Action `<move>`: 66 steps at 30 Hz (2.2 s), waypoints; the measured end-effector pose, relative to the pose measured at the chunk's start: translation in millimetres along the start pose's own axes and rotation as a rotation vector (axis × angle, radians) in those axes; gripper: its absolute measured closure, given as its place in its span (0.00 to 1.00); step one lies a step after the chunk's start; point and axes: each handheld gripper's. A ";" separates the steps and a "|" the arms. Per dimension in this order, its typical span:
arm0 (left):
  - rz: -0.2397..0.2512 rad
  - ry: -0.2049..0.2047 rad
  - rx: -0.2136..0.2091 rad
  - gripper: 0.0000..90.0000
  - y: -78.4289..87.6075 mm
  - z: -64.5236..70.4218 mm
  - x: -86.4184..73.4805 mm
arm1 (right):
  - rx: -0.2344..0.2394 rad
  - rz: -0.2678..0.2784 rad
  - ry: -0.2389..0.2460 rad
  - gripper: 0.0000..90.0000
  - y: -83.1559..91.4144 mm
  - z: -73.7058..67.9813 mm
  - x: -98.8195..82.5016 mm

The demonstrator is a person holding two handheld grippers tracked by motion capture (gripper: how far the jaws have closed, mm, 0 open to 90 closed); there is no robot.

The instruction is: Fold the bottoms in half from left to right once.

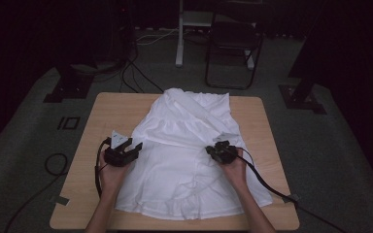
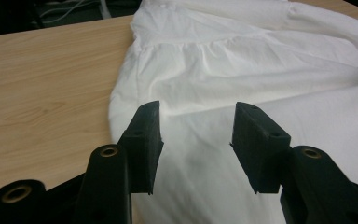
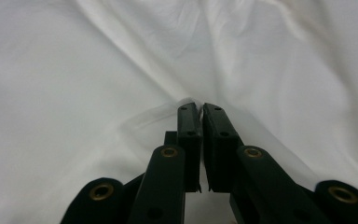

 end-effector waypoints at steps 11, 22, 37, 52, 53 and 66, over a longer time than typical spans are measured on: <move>0.005 0.004 0.007 0.57 29.4 -1.5 -17.1 | -0.015 0.143 -0.042 0.97 125.1 17.3 -82.5; -0.017 -0.017 -0.006 0.56 24.4 7.1 -18.6 | -0.104 0.187 -0.205 0.98 184.4 31.6 -170.1; -0.056 -0.012 0.005 0.51 3.9 2.9 -16.3 | -0.074 0.212 -0.165 0.45 177.5 47.5 -135.5; -0.038 0.028 -0.012 0.44 -26.9 -18.8 10.9 | -0.049 0.173 -0.092 0.51 114.6 56.0 -76.9; -0.047 0.049 -0.012 0.44 -33.2 -24.1 12.3 | -0.048 0.165 -0.091 0.51 105.2 58.6 -70.1; -0.191 0.273 -0.007 0.41 -99.0 -50.2 -12.1 | -0.098 0.031 -0.056 0.32 -3.9 63.3 -1.8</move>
Point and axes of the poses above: each handheld gripper's, and its own axes: y roughly backward along the jaws, x roughly out of its top, z roughly to its right, and after that the axes turned 1 degree about -z, right-handed
